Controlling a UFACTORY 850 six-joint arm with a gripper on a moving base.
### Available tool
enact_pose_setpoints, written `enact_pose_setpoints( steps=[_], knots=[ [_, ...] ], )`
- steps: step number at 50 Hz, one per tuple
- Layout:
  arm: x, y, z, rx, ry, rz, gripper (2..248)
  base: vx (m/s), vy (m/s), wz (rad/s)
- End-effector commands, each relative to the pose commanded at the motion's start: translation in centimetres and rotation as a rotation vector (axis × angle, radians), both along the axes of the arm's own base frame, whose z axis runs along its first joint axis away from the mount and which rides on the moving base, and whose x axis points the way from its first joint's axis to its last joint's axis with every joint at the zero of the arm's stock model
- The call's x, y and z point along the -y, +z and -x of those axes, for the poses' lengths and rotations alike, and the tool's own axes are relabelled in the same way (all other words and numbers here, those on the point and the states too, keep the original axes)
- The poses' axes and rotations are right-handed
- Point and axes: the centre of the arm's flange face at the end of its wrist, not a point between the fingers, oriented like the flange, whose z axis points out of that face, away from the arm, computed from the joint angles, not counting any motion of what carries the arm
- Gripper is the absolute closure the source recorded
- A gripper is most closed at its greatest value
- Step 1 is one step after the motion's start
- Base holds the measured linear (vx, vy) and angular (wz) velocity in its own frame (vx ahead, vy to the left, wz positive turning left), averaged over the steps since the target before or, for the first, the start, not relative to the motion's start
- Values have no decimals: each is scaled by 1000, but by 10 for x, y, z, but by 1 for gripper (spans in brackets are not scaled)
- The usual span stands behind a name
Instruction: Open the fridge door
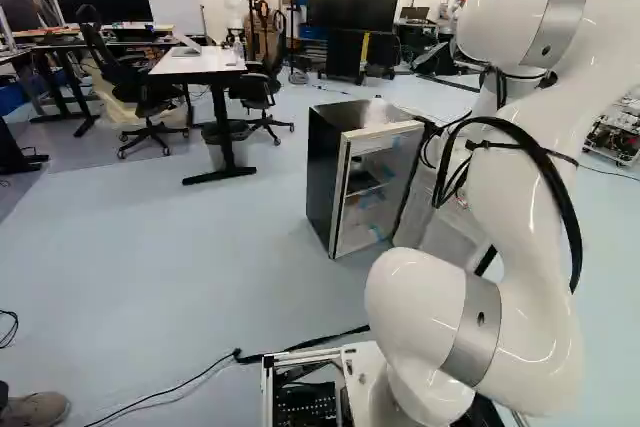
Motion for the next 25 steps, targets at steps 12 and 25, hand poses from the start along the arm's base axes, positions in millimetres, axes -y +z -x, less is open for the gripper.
enact_pose_setpoints(
  steps=[12,25],
  knots=[
    [-24,4,8,-29,93,0,3,0,0,0],
    [-51,9,16,-58,196,2,3,0,0,0]
  ],
)
